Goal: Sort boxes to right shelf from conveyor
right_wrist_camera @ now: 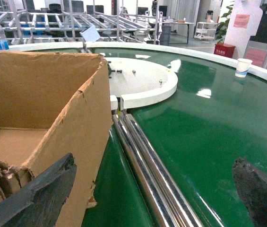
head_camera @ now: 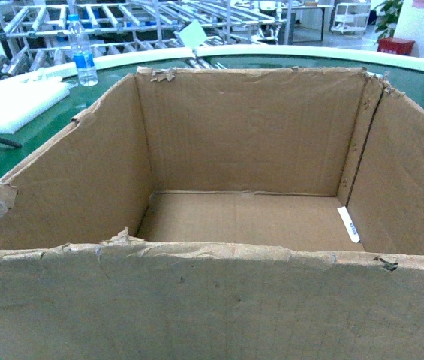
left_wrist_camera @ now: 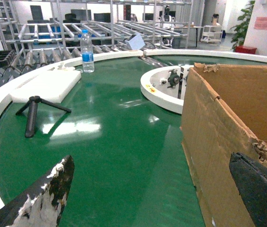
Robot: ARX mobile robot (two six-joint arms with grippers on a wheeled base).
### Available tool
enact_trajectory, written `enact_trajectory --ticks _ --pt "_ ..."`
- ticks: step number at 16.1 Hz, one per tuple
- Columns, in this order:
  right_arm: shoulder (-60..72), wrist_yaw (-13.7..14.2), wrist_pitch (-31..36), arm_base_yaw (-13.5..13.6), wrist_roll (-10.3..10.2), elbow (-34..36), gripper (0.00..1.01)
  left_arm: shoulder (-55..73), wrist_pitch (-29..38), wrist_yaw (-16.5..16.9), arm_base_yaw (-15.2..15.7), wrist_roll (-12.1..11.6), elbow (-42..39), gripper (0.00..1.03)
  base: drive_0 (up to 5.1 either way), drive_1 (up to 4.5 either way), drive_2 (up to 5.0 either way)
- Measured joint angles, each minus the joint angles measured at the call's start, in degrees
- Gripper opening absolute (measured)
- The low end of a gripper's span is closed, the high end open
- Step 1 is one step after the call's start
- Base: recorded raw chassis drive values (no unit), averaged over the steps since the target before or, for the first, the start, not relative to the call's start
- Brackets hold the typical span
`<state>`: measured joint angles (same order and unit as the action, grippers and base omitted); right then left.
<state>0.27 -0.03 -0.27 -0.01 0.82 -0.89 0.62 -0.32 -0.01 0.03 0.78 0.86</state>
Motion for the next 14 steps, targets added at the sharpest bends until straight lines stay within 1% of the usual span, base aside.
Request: enact_trajectory --ticks 14 --pt "0.0 0.0 0.0 0.0 0.0 0.0 0.98 0.0 0.0 0.0 0.0 0.0 0.0 0.98 0.0 0.0 0.0"
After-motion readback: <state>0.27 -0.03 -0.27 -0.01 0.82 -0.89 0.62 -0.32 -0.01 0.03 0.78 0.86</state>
